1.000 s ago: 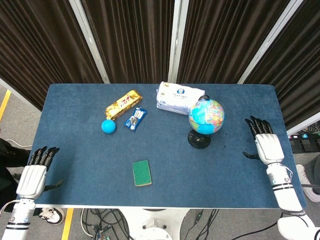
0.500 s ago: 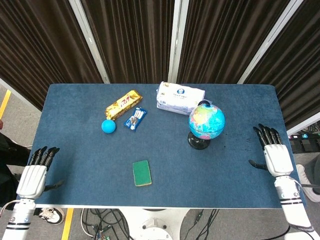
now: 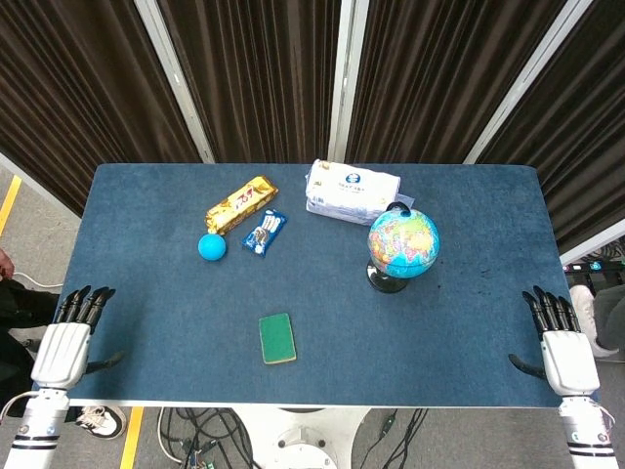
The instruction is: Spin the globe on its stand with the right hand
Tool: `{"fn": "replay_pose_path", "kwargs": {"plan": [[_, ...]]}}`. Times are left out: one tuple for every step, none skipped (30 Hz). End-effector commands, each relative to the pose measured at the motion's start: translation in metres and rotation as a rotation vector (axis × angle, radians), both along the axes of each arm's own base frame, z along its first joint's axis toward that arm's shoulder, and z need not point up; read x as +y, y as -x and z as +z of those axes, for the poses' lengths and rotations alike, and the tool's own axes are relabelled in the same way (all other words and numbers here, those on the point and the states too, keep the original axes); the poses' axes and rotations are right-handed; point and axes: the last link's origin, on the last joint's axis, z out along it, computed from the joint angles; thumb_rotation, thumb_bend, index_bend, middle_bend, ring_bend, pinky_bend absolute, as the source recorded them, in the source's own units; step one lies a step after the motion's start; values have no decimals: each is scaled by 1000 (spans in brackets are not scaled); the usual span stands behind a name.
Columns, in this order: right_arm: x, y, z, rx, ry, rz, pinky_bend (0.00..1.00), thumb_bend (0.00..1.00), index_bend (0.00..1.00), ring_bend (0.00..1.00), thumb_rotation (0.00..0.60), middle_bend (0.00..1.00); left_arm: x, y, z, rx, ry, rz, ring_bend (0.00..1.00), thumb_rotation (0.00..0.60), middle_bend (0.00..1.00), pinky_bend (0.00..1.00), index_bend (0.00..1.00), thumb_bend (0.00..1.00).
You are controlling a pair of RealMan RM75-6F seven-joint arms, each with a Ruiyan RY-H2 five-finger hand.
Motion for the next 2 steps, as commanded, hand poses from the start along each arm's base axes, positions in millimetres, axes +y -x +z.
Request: {"fn": "replay_pose_path", "kwargs": {"plan": [[3, 2, -1, 2, 5, -3, 0, 0, 0, 0, 600, 0, 0, 0, 1, 3, 0, 1, 13, 600, 103, 80, 101, 53], [2, 3, -1, -2, 5, -7, 0, 0, 0, 0, 600, 0, 0, 1, 2, 4, -2, 1, 13, 600, 103, 80, 101, 53]]}}
